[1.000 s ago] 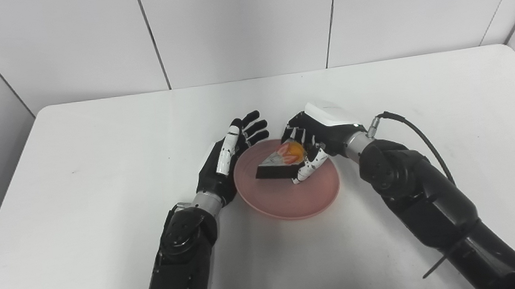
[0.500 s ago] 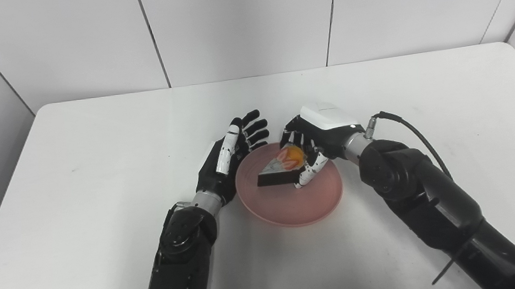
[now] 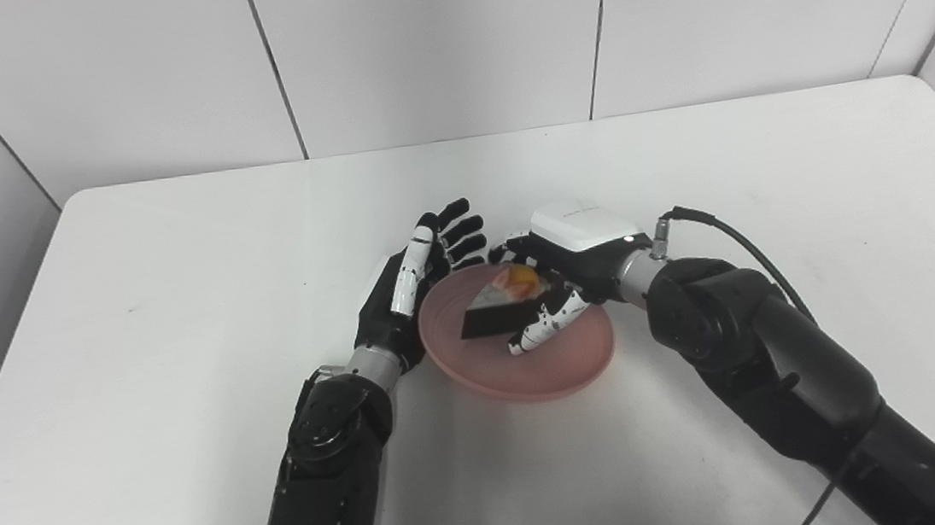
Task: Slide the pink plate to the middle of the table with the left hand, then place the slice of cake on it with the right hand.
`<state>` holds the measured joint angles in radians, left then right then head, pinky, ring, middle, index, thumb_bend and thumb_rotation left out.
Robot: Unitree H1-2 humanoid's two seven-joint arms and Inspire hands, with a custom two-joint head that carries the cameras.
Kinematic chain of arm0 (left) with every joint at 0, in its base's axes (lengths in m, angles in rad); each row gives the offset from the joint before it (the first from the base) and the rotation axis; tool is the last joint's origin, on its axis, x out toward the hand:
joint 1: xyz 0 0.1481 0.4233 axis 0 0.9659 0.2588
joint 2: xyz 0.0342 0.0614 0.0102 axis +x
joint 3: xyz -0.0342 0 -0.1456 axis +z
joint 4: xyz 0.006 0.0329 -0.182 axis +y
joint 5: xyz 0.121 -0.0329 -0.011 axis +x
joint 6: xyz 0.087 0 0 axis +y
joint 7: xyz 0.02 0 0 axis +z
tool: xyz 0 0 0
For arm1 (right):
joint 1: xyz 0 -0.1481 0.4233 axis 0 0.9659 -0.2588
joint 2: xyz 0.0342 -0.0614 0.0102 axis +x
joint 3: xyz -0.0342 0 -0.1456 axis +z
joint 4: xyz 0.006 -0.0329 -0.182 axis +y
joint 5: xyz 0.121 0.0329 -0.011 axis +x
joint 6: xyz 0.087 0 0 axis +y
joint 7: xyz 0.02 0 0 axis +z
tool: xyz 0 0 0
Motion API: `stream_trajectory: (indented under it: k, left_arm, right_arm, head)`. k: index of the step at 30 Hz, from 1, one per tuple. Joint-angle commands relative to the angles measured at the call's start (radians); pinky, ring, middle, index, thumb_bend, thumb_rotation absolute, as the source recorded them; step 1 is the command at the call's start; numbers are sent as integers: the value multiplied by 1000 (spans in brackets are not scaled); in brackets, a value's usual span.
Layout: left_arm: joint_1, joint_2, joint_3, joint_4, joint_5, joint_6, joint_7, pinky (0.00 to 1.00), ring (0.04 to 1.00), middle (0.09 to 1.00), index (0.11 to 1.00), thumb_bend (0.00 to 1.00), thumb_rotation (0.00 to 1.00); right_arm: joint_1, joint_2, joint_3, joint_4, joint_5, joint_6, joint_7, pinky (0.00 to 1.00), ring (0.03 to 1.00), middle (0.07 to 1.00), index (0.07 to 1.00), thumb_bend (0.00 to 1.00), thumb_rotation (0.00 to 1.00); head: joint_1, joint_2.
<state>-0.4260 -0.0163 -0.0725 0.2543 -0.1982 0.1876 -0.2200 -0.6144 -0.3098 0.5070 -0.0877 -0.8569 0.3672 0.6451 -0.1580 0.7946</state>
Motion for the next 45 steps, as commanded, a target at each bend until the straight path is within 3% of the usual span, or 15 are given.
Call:
stream_trajectory:
  k: [1, 10, 22, 33, 37, 40, 42, 45]
  left_arm:
    - [17, 3, -2, 18, 1, 51, -7, 840, 871, 874, 854, 410, 1000]
    - [19, -4, 1, 18, -2, 47, 0, 823, 853, 858, 846, 402, 1000]
    - [16, -3, -1, 24, 2, 48, -1, 833, 856, 859, 845, 406, 1000]
    - [17, -6, 0, 30, 11, 29, 7, 816, 842, 842, 825, 394, 1000]
    - [15, -1, -3, 31, 13, 29, 2, 821, 845, 846, 833, 402, 1000]
    - [17, 0, 0, 25, 9, 28, -1, 841, 861, 858, 846, 405, 1000]
    - [24, 0, 2, 16, 24, -18, 12, 838, 855, 853, 835, 415, 1000]
    - [30, 4, 5, 10, 54, -79, 32, 861, 872, 881, 866, 439, 1000]
  right_arm:
    - [-25, -10, -3, -25, -11, -6, 10, 681, 881, 934, 944, 929, 538]
    - [-13, -17, -1, -58, -33, -25, 12, 861, 951, 994, 991, 956, 581]
    - [-1, -22, 5, -106, -79, -58, 8, 914, 994, 1000, 1000, 975, 597]
    - [19, -16, -31, -229, -83, -51, 17, 918, 977, 993, 977, 973, 580]
    - [23, -10, -66, -291, -68, -45, 18, 906, 956, 977, 959, 966, 559]
    - [28, -4, -111, -335, -45, -48, -1, 869, 927, 952, 945, 901, 546]
    - [46, 18, -181, -360, -12, -24, -50, 820, 907, 940, 940, 854, 569]
    - [86, 56, -271, -353, 31, -23, -142, 712, 864, 932, 963, 793, 758]
  head:
    - [0, 1]
    - [2, 2]
    - [1, 1]
    - [-1, 1]
    - [-5, -6]
    - [-4, -9]
    - [-1, -16]
    - [1, -22]
